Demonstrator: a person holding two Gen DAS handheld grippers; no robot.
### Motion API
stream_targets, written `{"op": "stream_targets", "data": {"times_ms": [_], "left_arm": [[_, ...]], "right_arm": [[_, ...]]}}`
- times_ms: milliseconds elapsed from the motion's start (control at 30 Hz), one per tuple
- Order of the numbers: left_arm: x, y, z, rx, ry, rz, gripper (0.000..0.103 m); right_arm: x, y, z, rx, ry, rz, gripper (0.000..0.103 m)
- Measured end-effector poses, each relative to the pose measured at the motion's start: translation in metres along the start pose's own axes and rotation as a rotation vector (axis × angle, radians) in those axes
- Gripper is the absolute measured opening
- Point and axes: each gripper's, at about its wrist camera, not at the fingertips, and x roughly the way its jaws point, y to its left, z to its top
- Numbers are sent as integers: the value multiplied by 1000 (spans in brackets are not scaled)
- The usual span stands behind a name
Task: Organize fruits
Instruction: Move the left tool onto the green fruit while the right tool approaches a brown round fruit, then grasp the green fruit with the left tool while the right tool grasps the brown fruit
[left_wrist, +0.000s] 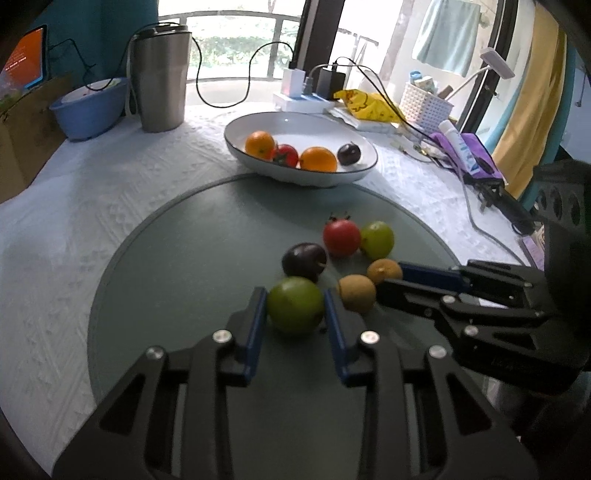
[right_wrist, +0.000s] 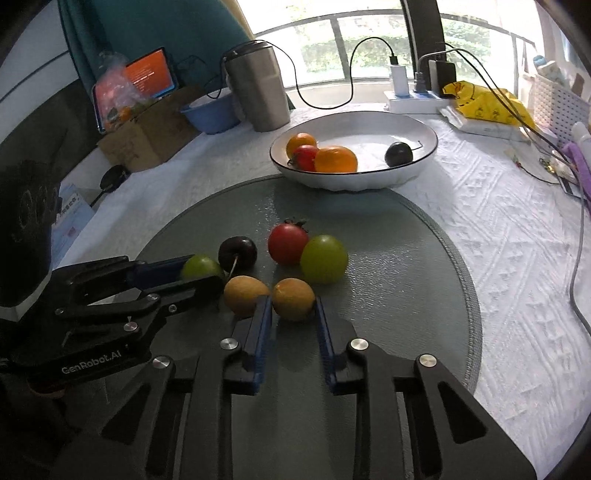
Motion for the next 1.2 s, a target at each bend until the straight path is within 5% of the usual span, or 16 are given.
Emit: {"op": "stream_targets", "data": {"times_ms": [1200], "left_arm": [[-34,-20,46,53,-129,-4,32]], "right_arm": [[-48,-8,29,-20,-145,-33,26]]}}
